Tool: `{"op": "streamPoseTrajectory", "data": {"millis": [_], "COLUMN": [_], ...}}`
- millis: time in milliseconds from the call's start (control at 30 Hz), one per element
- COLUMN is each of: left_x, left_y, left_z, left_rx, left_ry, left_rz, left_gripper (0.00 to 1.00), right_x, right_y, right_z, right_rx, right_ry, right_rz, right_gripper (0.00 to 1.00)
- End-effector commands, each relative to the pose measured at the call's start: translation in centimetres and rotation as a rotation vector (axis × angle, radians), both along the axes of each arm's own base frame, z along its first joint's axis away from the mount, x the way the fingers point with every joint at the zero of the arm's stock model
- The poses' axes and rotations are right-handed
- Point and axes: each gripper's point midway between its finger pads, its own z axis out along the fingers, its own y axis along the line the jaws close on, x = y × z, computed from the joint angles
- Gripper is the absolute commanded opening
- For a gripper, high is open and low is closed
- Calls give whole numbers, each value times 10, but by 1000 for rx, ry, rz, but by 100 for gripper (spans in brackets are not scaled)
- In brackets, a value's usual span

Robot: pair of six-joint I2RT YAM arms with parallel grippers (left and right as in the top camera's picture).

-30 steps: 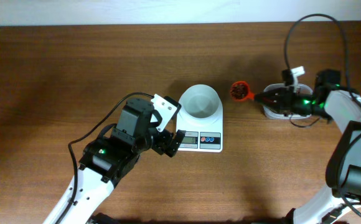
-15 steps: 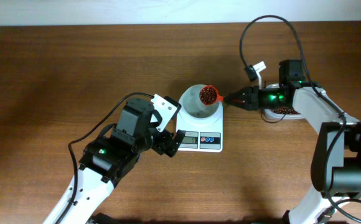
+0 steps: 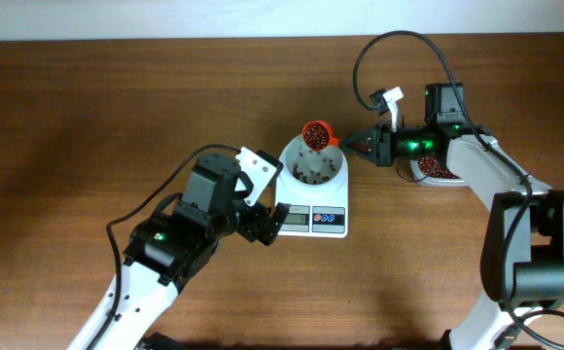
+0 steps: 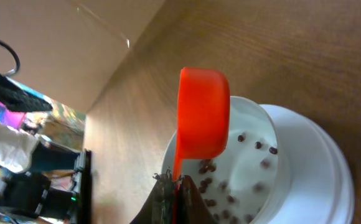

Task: Scoop item into bowl and weigh 50g on scale
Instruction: 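Carry the filled scoop to the white bowl and pour beans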

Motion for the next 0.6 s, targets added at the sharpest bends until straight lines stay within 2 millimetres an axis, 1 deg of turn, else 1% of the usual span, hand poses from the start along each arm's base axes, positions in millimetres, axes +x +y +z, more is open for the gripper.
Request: {"op": "streamPoseTrajectory", "data": {"millis": [0,167,467,567], "left_x": [-1,-1,-1,-1], "left_y": [0,0,0,0], "left_z": [-2,-2,-2,-2], "left_rx": [-1,-1,-1,-1], "left_ry": [5,5,5,5], "left_rz": [4,4,4,4], "left_gripper": [99,99,99,99], "right_x": [3,3,3,4], "right_y": [5,5,5,4], "right_z": [5,5,6,5], "right_rx": [-15,-44,-120,-135], "right_ry": [-161,-355,-848,-931], "right_rz": [58,119,273,297], "right_gripper": [4,4,4,4]}}
